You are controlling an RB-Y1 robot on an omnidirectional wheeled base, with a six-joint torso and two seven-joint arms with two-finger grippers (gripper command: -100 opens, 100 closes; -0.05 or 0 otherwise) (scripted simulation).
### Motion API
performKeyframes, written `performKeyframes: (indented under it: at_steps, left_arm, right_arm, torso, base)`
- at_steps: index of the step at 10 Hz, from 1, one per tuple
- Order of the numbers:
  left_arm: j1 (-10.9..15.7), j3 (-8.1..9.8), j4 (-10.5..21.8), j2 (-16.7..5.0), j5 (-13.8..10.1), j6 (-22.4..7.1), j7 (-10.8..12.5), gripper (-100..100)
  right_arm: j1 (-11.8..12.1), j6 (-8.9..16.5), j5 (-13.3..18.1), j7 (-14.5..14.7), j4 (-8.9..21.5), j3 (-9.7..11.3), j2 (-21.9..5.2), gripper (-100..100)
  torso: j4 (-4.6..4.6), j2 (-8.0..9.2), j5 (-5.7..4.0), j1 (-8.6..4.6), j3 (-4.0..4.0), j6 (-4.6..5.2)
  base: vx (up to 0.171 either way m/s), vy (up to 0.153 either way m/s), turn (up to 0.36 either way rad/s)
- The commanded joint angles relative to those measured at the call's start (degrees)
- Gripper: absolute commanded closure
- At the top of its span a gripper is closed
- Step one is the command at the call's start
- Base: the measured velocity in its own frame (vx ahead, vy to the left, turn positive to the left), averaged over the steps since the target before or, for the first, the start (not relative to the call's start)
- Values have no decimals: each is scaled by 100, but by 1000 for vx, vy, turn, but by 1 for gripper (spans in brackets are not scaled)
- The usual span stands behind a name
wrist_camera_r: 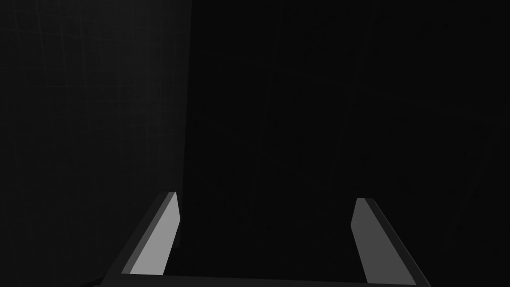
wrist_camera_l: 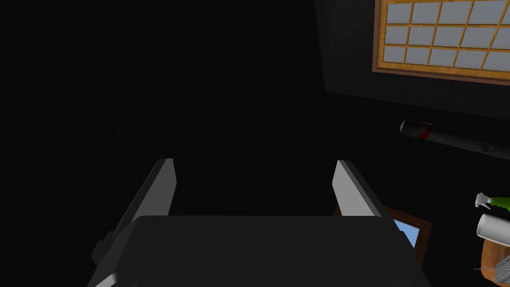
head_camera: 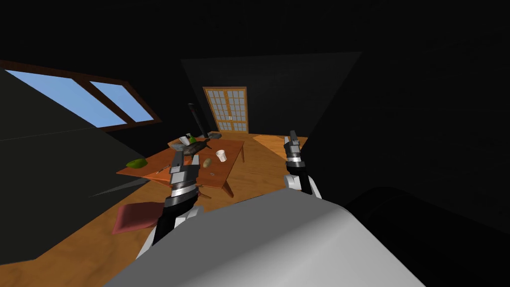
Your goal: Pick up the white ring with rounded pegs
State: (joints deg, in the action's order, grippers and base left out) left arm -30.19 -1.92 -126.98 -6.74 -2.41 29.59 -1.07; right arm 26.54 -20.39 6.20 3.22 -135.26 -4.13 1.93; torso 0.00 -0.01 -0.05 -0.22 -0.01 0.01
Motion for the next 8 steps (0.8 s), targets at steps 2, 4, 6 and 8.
performKeyframes:
  at_steps: [2,4,6,8]
  left_arm:
    - [-71,86,493,-386,38,202,-59,-100]
    - [-151,164,889,-693,78,360,-98,-100]
    - [-195,208,1195,-848,101,443,-115,-100]
    - [-241,252,1452,-1002,128,527,-127,-100]
  right_arm:
    - [0,0,0,0,0,0,0,0]
    - [0,0,0,0,0,0,0,0]
    - [1,0,0,0,0,0,0,0]
    - [0,0,0,0,0,0,0,0]
  torso:
    - [0,-2,0,-1,-1,0]
    - [-2,-8,0,0,-4,0]
    - [-2,-8,-1,1,-5,-2]
    - [-1,-8,1,8,-4,-1]
  base:
    - [15,-65,-75]
    - [30,-74,-97]
    - [27,-50,-29]
    - [27,-41,-53]
